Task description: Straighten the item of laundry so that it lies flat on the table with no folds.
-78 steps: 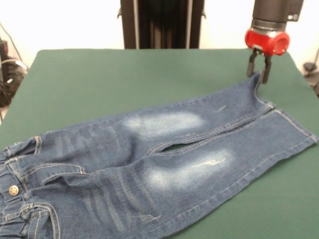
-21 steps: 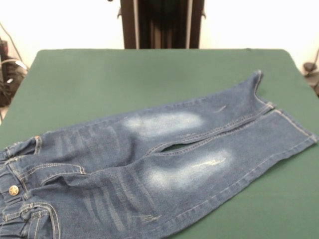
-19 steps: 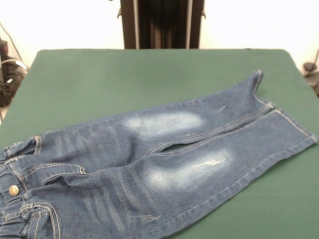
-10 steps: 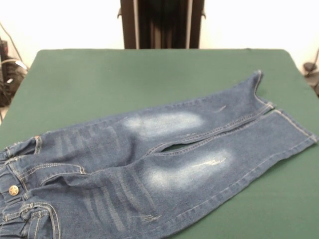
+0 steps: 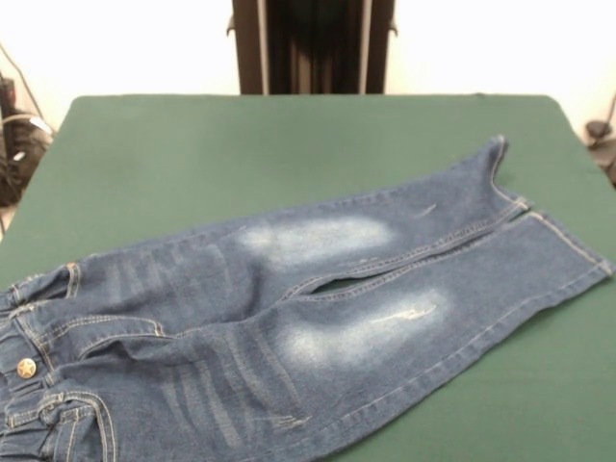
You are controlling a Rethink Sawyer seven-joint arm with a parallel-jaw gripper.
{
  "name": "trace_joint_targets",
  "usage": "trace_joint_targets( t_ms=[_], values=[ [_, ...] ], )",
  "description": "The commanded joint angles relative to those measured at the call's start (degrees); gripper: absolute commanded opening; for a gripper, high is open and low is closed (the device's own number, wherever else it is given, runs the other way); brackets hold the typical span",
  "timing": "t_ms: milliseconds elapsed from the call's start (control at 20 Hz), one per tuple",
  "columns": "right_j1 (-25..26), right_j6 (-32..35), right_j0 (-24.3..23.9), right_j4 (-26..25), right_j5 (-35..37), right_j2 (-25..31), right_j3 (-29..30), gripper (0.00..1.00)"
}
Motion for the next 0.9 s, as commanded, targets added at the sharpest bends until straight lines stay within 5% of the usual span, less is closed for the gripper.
trace_joint_targets(
  t_ms=[50, 900],
  values=[
    [1.1, -17.4, 0.5, -3.1, 6.6, 7.7, 4.5, 1.00],
    [1.0, -14.5, -1.3, -5.3, 7.1, 10.9, 4.9, 1.00]
  ],
)
